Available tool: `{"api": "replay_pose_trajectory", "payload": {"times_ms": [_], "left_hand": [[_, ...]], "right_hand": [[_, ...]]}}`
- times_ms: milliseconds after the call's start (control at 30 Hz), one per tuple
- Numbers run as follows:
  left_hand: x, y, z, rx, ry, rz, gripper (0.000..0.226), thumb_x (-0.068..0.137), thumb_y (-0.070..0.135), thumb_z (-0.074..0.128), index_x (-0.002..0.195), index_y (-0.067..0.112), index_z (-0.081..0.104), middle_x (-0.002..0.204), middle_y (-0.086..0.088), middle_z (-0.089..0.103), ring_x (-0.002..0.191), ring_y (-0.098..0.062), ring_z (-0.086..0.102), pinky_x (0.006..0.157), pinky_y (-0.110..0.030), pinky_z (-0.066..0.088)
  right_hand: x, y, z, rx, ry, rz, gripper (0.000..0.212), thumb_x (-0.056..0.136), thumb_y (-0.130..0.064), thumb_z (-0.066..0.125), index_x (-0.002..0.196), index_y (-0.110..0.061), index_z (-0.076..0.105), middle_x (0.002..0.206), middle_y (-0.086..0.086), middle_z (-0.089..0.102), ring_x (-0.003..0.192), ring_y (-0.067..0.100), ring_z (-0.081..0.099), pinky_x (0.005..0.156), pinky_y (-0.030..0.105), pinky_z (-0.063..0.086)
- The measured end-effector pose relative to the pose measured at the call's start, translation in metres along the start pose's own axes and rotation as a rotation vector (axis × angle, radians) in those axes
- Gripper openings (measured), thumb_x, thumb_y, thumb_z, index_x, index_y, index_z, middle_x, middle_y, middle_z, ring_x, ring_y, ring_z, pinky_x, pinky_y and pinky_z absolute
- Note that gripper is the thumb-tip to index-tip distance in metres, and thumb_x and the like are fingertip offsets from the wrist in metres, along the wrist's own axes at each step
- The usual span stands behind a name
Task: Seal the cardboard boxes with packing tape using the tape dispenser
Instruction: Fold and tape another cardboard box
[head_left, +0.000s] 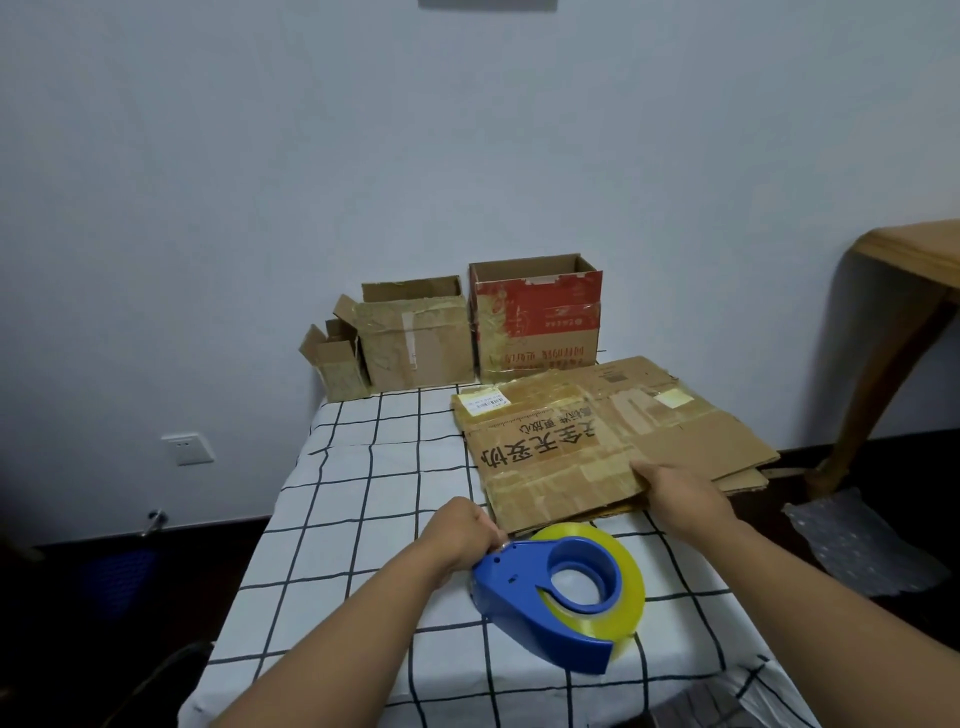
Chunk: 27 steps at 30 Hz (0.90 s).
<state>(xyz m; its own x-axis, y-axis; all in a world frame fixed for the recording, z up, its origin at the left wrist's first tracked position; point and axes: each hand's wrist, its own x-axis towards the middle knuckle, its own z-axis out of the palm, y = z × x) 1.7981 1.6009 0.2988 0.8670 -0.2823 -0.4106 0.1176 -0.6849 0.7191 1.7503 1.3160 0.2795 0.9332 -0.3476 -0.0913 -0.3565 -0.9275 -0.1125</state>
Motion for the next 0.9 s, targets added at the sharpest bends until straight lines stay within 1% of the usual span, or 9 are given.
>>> {"api": "replay_pose_trajectory", "payload": {"times_ms": [167,267,333,433,533,633,733,833,900], "left_hand": [[-0.007,-0.007,-0.006,-0.025,-0.020,-0.031,0.016,0.082,0.007,0.065,0.067,0.011,0.061,0.067,-0.009,0.058,0.059,-0.019,0.052,0.056,-0.026,0.045],[-0.013,-0.012,-0.015,-0.159,-0.123,-0.068,0.011,0.085,0.012,0.070,0.078,0.011,0.061,0.067,-0.007,0.059,0.052,-0.015,0.052,0.050,-0.024,0.045],[-0.015,-0.013,-0.020,-0.295,-0.174,-0.114,0.008,0.088,0.013,0.066,0.088,0.009,0.060,0.079,-0.009,0.064,0.060,-0.017,0.061,0.059,-0.031,0.054],[-0.015,-0.010,-0.025,-0.468,-0.164,-0.196,0.019,0.094,0.021,0.058,0.110,0.010,0.058,0.111,-0.015,0.065,0.082,-0.030,0.074,0.071,-0.039,0.060],[-0.010,-0.002,-0.030,-0.356,-0.007,-0.094,0.030,0.093,0.024,0.058,0.121,0.014,0.053,0.113,-0.011,0.063,0.084,-0.026,0.073,0.079,-0.042,0.061],[-0.003,0.009,-0.038,-0.243,0.142,0.117,0.076,0.086,0.028,0.071,0.150,0.023,0.029,0.139,-0.006,0.051,0.120,-0.027,0.056,0.092,-0.034,0.047],[-0.002,0.025,-0.059,-0.082,0.388,0.343,0.103,0.079,0.026,0.081,0.156,0.030,0.012,0.159,-0.001,0.025,0.142,-0.022,0.031,0.101,-0.027,0.029],[-0.008,0.035,-0.095,0.031,0.582,0.584,0.071,0.083,0.029,0.078,0.145,0.031,0.044,0.150,0.002,0.044,0.137,-0.018,0.039,0.112,-0.039,0.034],[-0.019,0.039,-0.119,0.013,0.550,0.665,0.030,0.085,0.031,0.075,0.112,0.041,0.066,0.116,0.015,0.068,0.113,-0.008,0.059,0.097,-0.031,0.049]], "right_hand": [[0.000,-0.004,-0.004,-0.009,-0.003,0.005,0.062,0.096,-0.006,0.040,0.151,-0.033,0.035,0.139,0.006,0.055,0.121,0.027,0.055,0.095,0.037,0.050],[0.002,-0.006,-0.016,-0.010,0.039,-0.026,0.045,0.100,-0.016,0.043,0.142,-0.034,0.043,0.120,0.004,0.062,0.103,0.024,0.060,0.085,0.038,0.054],[0.005,-0.007,-0.029,0.026,0.087,-0.041,0.034,0.102,-0.022,0.043,0.133,-0.036,0.049,0.111,0.002,0.061,0.095,0.022,0.059,0.078,0.038,0.055],[0.010,-0.010,-0.053,0.084,0.175,-0.095,0.032,0.103,-0.024,0.044,0.132,-0.033,0.053,0.116,0.004,0.064,0.098,0.026,0.060,0.078,0.039,0.054],[0.012,-0.016,-0.077,0.104,0.303,-0.136,0.036,0.102,-0.025,0.048,0.138,-0.032,0.053,0.127,0.003,0.061,0.104,0.028,0.061,0.074,0.036,0.051],[0.011,-0.030,-0.102,0.153,0.408,-0.193,0.030,0.103,-0.027,0.050,0.131,-0.028,0.059,0.129,-0.001,0.059,0.101,0.025,0.060,0.070,0.033,0.048],[0.005,-0.047,-0.133,0.149,0.465,-0.310,0.024,0.103,-0.027,0.048,0.123,-0.030,0.062,0.123,-0.003,0.061,0.094,0.020,0.056,0.069,0.031,0.043],[-0.005,-0.067,-0.169,0.050,0.446,-0.419,0.025,0.105,-0.030,0.044,0.120,-0.037,0.062,0.120,-0.008,0.062,0.098,0.021,0.058,0.073,0.036,0.050],[-0.010,-0.079,-0.188,0.008,0.449,-0.453,0.026,0.106,-0.033,0.040,0.122,-0.039,0.060,0.120,-0.008,0.062,0.100,0.022,0.060,0.077,0.040,0.053]]}}
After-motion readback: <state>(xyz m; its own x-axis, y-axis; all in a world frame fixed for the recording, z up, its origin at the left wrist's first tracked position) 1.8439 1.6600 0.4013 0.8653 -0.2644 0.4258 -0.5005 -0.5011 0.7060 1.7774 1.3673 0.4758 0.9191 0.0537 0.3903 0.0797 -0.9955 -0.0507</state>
